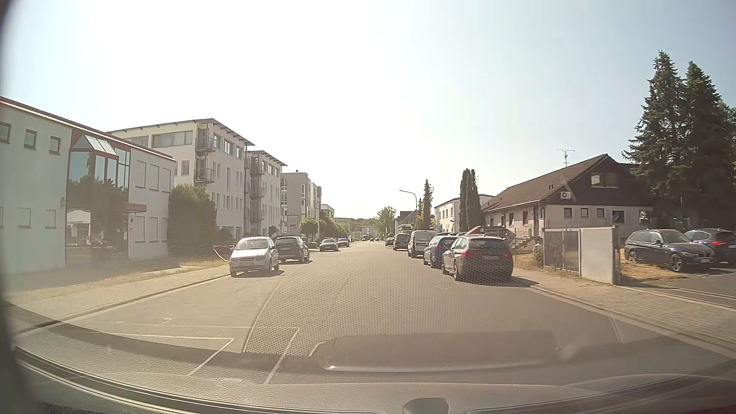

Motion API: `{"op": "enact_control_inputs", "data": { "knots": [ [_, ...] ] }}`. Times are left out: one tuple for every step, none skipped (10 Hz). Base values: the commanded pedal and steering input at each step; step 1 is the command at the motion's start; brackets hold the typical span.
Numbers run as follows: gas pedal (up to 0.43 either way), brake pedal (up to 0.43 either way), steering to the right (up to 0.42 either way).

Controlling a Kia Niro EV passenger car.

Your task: Follow the waypoints while adhering to traffic rules and regulations

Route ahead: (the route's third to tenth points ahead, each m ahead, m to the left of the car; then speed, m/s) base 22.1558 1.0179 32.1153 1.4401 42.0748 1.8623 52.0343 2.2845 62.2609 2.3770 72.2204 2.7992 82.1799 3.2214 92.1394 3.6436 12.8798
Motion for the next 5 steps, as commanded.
{"op": "enact_control_inputs", "data": {
  "knots": [
    [0.000,0.018,-0.029],
    [0.000,0.024,-0.026],
    [0.000,0.018,-0.021],
    [0.000,0.018,-0.013],
    [0.000,0.018,-0.007]
  ]
}}
